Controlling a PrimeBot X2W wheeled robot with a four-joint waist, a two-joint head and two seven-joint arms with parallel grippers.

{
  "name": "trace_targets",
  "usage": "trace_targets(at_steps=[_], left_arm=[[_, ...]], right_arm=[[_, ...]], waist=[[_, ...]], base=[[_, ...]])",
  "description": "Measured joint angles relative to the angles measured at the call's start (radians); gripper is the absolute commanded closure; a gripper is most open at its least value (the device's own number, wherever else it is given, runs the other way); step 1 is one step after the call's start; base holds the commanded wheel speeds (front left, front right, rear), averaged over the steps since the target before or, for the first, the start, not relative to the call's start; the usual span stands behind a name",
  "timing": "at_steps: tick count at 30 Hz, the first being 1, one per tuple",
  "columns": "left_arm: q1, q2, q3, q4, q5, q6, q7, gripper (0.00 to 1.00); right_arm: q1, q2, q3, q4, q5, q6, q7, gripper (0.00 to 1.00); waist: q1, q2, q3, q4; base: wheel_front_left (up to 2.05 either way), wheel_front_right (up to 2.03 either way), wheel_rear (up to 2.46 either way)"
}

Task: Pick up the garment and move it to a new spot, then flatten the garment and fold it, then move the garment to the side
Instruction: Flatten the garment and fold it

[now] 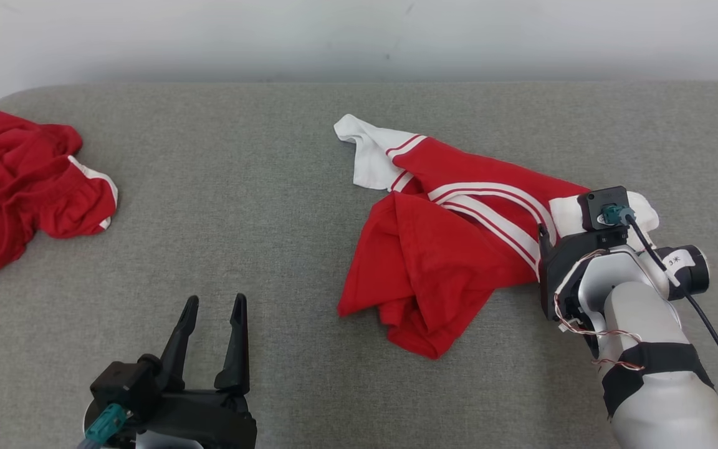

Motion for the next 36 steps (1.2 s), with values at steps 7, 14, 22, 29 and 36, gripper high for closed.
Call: trace_targets(at_steps=[7,14,22,29,36], left_arm=[[-0.003,0.000,0.000,-0.004,-0.003,0.005,0.000,0.00],[-0.007,0.000,0.009,0.000,-0.003,0.004,0.000,0.00],[-0.005,0.000,0.028,0.002,0.000,0.006,0.000,0.00],[0.002,0.000,0.045,0.001,0.006,0.004,0.000,0.00],[0.014,0.000,0.051,0.001,0.007,0.003,0.000,0.00]], right_arm=[[-0.026,0.000,-0.053,0.030,-0.049,0.000,-0.033,1.00],[-0.023,0.000,-0.095,0.041,-0.032,0.000,-0.108,1.00],[0.083,0.000,-0.136,-0.052,0.130,0.000,-0.239,1.00],[0.295,0.001,-0.177,-0.199,0.257,0.000,-0.256,1.00],[0.425,0.000,-0.211,-0.290,0.316,0.000,-0.218,1.00]], waist=[[0.0001,0.0000,0.016,0.010],[0.0000,0.0000,0.015,-0.013],[0.0000,0.0000,-0.009,-0.050],[0.0000,0.0000,-0.030,-0.094],[-0.0001,0.0000,-0.042,-0.130]], base=[[0.00,0.00,0.00],[0.00,0.00,0.00],[0.00,0.00,0.00],[0.00,0.00,0.00],[0.00,0.00,0.00]])
